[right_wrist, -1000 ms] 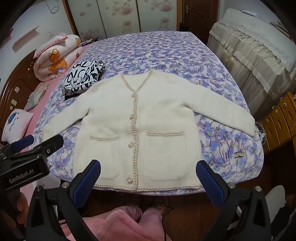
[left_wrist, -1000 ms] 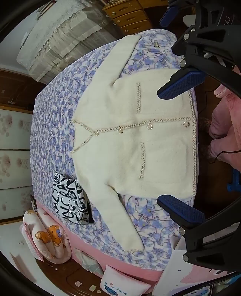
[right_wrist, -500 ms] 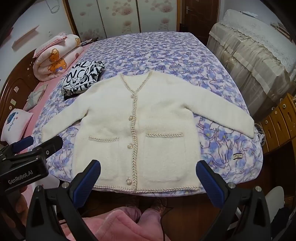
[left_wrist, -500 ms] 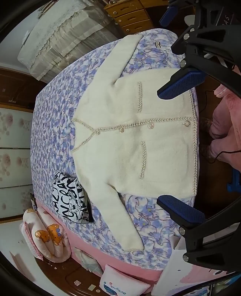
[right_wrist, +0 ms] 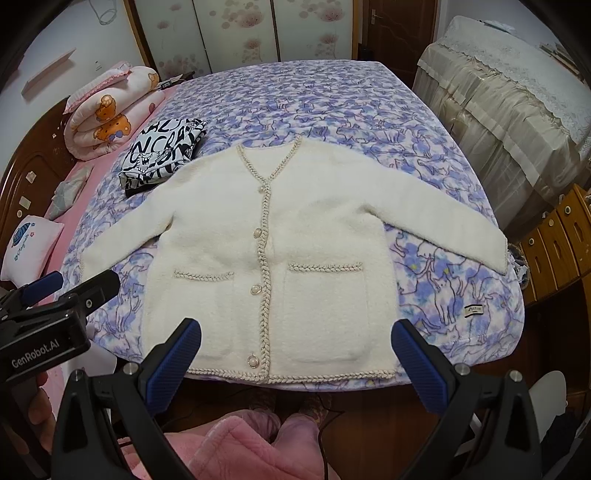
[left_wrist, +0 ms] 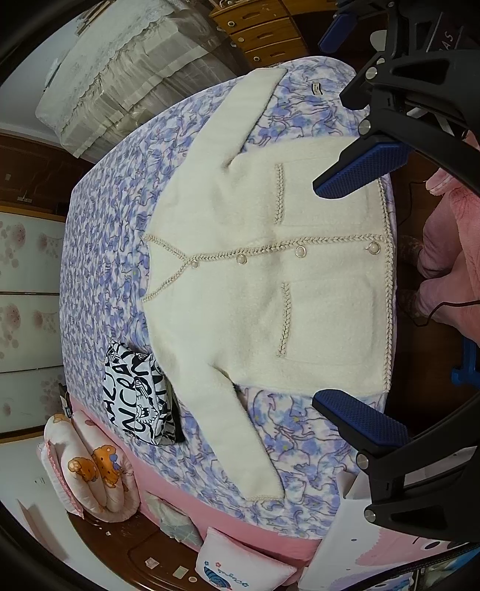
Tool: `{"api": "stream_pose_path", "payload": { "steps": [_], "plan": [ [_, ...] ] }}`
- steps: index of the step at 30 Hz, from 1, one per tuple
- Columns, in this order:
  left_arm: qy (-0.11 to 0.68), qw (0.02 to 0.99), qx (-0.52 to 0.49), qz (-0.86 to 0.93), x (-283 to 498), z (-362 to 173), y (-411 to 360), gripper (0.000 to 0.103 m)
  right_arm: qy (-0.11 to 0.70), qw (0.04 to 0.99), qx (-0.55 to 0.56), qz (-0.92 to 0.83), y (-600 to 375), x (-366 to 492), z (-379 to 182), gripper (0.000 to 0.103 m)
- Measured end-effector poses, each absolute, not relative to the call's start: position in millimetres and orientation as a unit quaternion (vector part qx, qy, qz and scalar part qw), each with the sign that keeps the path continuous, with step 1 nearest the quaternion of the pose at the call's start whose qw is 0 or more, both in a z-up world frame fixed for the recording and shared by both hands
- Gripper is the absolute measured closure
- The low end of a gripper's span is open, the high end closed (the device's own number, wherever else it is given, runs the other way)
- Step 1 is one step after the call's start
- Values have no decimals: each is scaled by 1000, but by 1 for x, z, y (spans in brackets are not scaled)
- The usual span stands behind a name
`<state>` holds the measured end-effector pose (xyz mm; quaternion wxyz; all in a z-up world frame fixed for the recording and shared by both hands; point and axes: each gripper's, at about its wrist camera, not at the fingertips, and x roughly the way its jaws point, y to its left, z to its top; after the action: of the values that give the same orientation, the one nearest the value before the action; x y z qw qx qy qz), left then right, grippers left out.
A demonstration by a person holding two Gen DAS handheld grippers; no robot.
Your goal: Fold large clothes
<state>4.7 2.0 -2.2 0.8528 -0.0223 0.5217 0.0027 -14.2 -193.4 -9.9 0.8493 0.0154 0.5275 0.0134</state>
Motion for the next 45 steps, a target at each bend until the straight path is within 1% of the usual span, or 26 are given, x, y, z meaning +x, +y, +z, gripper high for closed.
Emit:
{"api": "stream_pose_path", "payload": {
  "steps": [19,24,30,36,45],
  "plan": [
    [535,843,-43,32,-1,-10,-14,1,527,849,-2,29,-199,-8,-17,0],
    [533,840,-86,46,-9,-11,-12,1,514,856,-28,45,-207,-13,-11,0],
    [539,831,-112,82,-18,-20,-9,1,494,864,-57,77,-211,-9,-3,0],
    [529,827,-162,105,-29,-24,15,1,476,869,-62,116,-200,3,2,0],
    [530,802,-240,138,-28,-46,85,1,489,857,-69,146,-158,32,-11,0]
  ]
}}
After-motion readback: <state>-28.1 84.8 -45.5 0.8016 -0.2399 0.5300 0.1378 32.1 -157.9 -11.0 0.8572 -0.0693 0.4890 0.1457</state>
